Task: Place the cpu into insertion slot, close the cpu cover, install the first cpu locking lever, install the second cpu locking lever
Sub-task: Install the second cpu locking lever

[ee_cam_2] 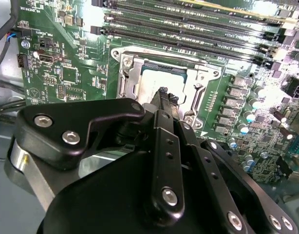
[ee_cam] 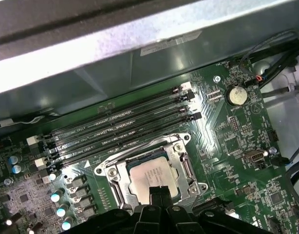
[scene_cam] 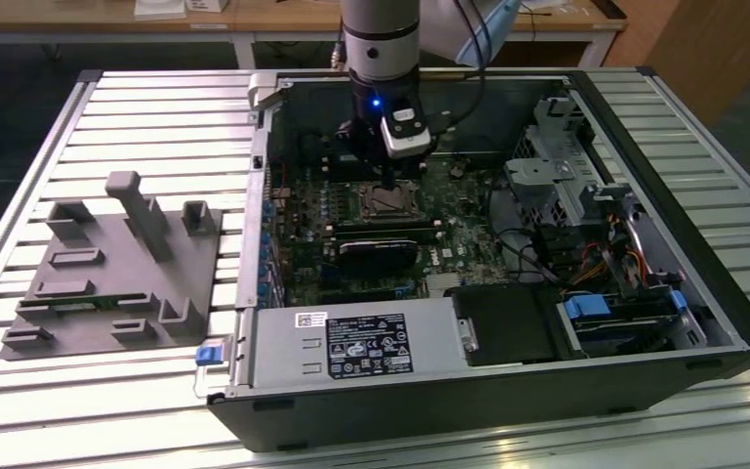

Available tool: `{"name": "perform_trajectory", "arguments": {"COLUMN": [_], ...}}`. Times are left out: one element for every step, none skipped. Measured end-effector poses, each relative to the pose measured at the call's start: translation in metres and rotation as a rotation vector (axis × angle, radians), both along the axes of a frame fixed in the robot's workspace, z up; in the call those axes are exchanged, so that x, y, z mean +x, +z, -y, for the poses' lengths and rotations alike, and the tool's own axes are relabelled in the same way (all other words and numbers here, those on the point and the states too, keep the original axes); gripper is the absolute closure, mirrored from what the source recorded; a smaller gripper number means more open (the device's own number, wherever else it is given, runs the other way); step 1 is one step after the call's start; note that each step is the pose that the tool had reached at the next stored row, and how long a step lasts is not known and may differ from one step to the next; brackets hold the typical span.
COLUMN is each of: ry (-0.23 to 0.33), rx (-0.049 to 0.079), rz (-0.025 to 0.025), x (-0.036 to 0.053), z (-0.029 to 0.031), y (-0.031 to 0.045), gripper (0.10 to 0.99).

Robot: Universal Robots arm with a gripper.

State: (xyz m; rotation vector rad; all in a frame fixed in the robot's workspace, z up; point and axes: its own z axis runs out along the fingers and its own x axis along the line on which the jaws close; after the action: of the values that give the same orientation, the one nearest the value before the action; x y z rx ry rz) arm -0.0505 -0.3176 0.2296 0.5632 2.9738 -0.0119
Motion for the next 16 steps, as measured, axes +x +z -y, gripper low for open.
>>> {"name": "perform_trajectory", "arguments": {"ry": [0.000,0.000,0.000,0.000,0.000,0.000,0.000,0.000,0.000,0.000,0.000,0.000,0.000,0.000,0.000,0.000], "rx": [0.000,0.000,0.000,0.000,0.000,0.000,0.000,0.000,0.000,0.000,0.000,0.000,0.000,0.000,0.000,0.000], "rz": [0.0000,0.0000,0.0000,0.0000,0.0001,0.0000,0.0000,0.0000,0.0000,0.0000,0.0000,0.0001,0.0001,0.0001,0.0001,0.0000], "x": [0.0000,0.0000,0.0000,0.0000,0.0000,0.0000,0.0000,0.0000,0.0000,0.0000,0.0000,0.0000,0.0000,0.0000,0.0000,0.0000], "z": [0.0006,0.0012,0.0018,0.0025,0.0031,0.0037,0.0045,0.0054,0.0063,0.0075,0.0086,0.0098,0.0109,0.0119,0.0131,0.0145], "y": [0.0000,0.0000,0.0000,0.0000,0.0000,0.0000,0.0000,0.0000,0.0000,0.0000,0.0000,0.0000,0.0000,-0.0001,0.0000,0.0000], "gripper": [0.980,0.980,0.980,0.980,0.980,0.980,0.980,0.980,0.980,0.980,0.980,0.980,0.980,0.980,0.980,0.980]}}
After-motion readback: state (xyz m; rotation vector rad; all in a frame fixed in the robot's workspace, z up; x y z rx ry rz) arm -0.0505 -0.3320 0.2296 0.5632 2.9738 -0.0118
